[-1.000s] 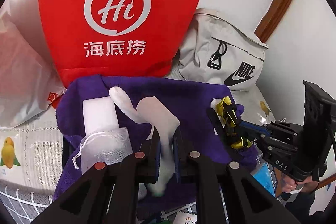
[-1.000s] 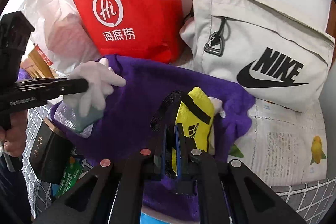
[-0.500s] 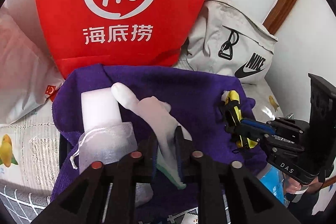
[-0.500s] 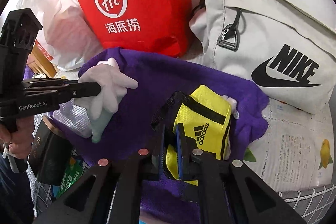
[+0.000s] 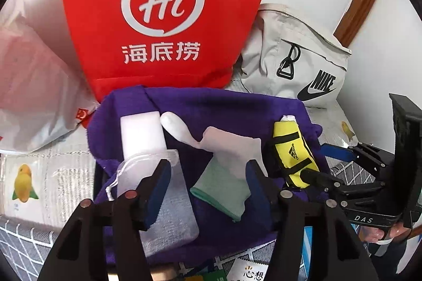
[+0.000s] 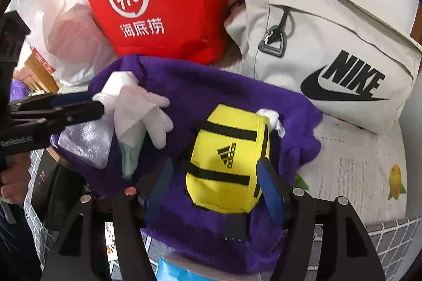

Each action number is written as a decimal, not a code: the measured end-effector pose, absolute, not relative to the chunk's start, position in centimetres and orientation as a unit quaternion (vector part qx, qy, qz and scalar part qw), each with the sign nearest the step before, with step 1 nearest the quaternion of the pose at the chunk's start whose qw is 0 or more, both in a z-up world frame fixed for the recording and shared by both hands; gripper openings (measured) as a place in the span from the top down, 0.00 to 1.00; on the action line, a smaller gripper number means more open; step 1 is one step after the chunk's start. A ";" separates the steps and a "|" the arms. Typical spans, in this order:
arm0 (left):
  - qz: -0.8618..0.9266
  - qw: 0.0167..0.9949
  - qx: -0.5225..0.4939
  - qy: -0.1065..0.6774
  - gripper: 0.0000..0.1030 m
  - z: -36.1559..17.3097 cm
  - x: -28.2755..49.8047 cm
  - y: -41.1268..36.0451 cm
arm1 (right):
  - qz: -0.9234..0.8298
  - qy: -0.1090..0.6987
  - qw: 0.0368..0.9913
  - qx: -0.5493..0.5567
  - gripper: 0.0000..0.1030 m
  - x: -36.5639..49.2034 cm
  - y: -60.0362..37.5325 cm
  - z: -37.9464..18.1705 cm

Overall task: Organize soft objects
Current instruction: 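Withdraw both grippers from the towel, then move the left gripper to the green snack packet while the right approaches the green tissue pack, then grasp the green snack packet with the left gripper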

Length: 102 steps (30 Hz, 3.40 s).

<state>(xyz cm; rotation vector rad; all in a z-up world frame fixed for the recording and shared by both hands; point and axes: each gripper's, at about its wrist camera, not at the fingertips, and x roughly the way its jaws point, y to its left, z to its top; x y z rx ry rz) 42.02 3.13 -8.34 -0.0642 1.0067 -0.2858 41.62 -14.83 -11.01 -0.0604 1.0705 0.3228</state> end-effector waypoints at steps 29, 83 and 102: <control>-0.094 0.904 -0.009 0.417 0.37 -4.5 23.8 5.4 | 0.118 0.490 0.863 -0.014 0.25 26.9 -15.3 -7.7; -0.081 0.864 -0.019 0.496 0.58 -15.0 18.0 3.4 | 0.164 0.442 0.882 0.000 0.25 17.0 -17.7 -8.9; -0.069 0.858 0.013 0.508 0.42 -15.8 18.3 2.8 | 0.190 0.445 0.875 -0.014 0.25 15.1 -15.9 -9.0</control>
